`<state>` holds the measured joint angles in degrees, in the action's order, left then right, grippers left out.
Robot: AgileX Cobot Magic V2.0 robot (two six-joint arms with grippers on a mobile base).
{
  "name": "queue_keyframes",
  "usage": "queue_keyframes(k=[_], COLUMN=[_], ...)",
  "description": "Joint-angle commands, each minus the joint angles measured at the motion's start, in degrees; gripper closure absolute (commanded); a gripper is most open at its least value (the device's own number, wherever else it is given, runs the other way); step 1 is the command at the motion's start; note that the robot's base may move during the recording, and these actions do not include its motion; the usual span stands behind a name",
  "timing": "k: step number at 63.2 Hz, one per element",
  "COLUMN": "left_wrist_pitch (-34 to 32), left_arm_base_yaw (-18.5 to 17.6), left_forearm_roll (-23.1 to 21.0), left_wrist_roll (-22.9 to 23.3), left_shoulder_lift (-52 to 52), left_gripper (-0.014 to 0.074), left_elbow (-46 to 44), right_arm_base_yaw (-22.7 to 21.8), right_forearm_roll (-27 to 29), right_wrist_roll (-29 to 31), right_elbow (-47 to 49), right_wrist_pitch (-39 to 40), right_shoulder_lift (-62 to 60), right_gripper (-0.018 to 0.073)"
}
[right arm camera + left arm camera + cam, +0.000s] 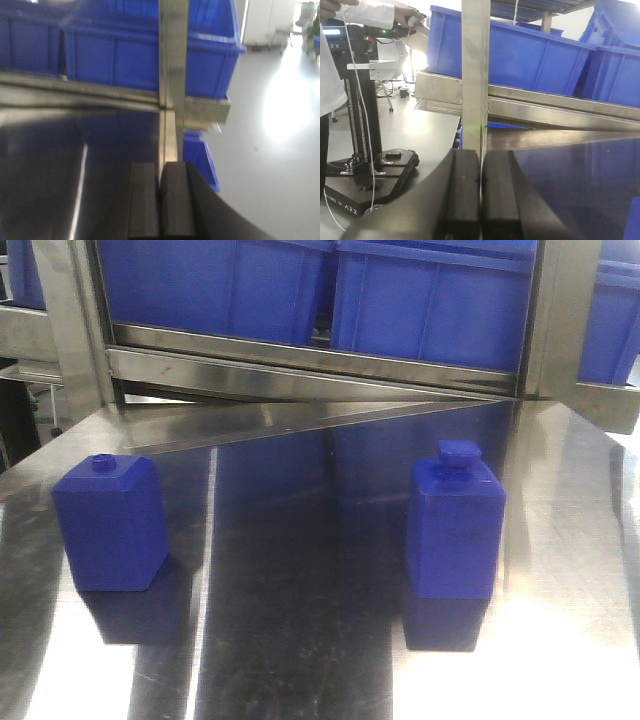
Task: Pick and sort blue part to right shelf
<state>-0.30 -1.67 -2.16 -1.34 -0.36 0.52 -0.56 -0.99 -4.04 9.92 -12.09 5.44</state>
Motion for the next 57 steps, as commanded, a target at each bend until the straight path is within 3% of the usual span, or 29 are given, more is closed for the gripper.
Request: queue_keyframes(k=[1, 14, 26, 37, 42, 52, 57], left_wrist_pitch=[-4.9, -4.9, -4.9, -4.9, -4.9, -4.9, -4.9], left_arm_base_yaw=[0.1, 0.1, 0.1, 0.1, 0.1, 0.1, 0.1], left_forearm_roll=[-0.5, -0.5, -0.5, -0.5, -0.5, -0.5, -0.5], left_wrist_roll=[0.5, 0.5, 0.5, 0.5, 0.5, 0.5, 0.5], left_shoulder_lift=[-1.3, -1.3, -1.3, -1.3, -1.3, -1.3, -1.3], left_gripper=[0.0472, 0.0472, 0.0472, 0.0472, 0.0472, 0.0472, 0.0472], left_elbow=[1.1, 1.1, 1.1, 1.1, 1.1, 1.1, 1.1], right_arm_base_yaw=[-0.1, 0.1, 3.0, 8.4, 11.3, 14.9, 16.5], right_forearm_roll=[-1.5, -2.5, -4.7, -5.6, -6.0, -5.9, -5.9], right_wrist_roll=[0.2, 0.1, -0.1, -9.7, -13.0, -18.4, -21.3], right_elbow=[4.3, 9.3, 13.0, 16.6, 18.1, 22.6, 26.7], right_wrist_pitch=[2.2, 5.7, 2.1, -1.3, -2.6, -8.9, -15.4], right_shoulder_lift=[5.3, 13.5, 21.8, 31.0, 34.8, 42.5, 46.7], right_gripper=[0.0501, 0.0501, 0.0501, 0.0479, 0.0363, 0.0001, -0.0077])
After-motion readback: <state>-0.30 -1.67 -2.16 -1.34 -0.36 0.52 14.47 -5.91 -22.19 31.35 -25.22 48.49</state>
